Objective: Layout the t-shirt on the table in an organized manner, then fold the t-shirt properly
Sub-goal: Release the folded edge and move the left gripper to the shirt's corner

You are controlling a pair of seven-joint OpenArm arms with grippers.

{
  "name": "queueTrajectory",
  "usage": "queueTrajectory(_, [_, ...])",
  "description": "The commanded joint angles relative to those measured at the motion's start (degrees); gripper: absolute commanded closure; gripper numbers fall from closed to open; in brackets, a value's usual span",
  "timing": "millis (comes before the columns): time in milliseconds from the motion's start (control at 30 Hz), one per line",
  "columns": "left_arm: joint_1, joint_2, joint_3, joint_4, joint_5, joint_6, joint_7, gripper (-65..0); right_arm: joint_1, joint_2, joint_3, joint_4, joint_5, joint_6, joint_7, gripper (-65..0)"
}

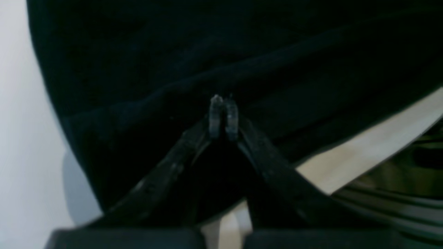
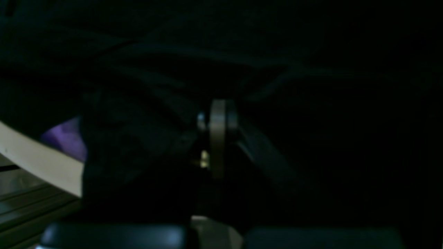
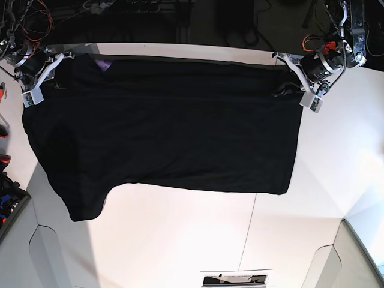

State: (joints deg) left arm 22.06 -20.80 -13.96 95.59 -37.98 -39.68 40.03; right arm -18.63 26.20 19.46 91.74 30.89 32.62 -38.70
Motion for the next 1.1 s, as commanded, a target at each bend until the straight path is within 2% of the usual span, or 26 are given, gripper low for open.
queueTrajectory(0, [-0.2, -0.7, -0.4, 0.8, -2.2, -0.3, -1.0, -0.1, 0.6, 1.0, 0.5, 0.4, -0.5, -0.4, -1.0, 0.0])
queueTrajectory(67, [-0.2, -0.7, -0.7, 1.3, -3.6, -0.3, -0.8, -1.5, 1.5, 1.0, 0.5, 0.4, 0.1, -0.4, -0.9, 0.0])
queueTrajectory(233, [-0.2, -0.9, -4.5, 6.2, -7.1, -0.3, 0.5, -10.9, 4.6, 1.1, 0.6, 0.4, 2.2, -0.5, -1.0, 0.0])
queueTrajectory(367, [-0.7, -2.9, -7.1, 9.1, -10.1, -0.3, 0.5, -11.3, 7.8, 1.6, 0.6, 0.4, 5.4, -0.5, -2.0, 0.0])
queueTrajectory(500, [-2.4, -5.1, -7.1, 9.1, -10.2, -0.3, 0.4, -13.9, 11.6, 1.6, 0.8, 0.4, 6.3, -0.5, -2.7, 0.0])
queueTrajectory(600, [-4.1, -6.2, -7.1, 9.0, -10.2, -0.3, 0.4, -20.4, 15.2, 1.6, 0.8, 0.4, 6.0, -1.0, -2.7, -15.8])
queueTrajectory(700, [-5.3, -7.1, -6.6, 8.8, -10.3, -0.3, 0.2, -25.7, 19.4, 1.6, 0.8, -0.1, 2.2, -2.8, -2.2, -32.9])
queueTrajectory(767, [-6.6, -7.6, -5.8, 8.0, -10.2, -0.3, 0.0, -25.8, 22.8, 1.6, 0.8, -2.1, -0.9, -4.2, -1.1, -39.3])
queueTrajectory(867, [-9.1, -8.0, -3.9, 5.3, -10.2, -0.3, 0.0, -25.8, 28.8, 1.9, 0.8, -8.6, -2.8, -6.9, 0.9, -40.3])
queueTrajectory(933, [-11.0, -8.1, -2.3, 3.0, -10.2, -0.3, 0.0, -26.7, 33.2, 2.7, 0.8, -14.7, -2.9, -7.4, 2.6, -40.3])
queueTrajectory(1067, [-15.6, -8.9, 1.7, -1.8, -10.1, -0.3, -1.2, -35.1, 42.6, 4.7, 0.8, -27.8, -2.9, -7.3, 4.1, -40.4])
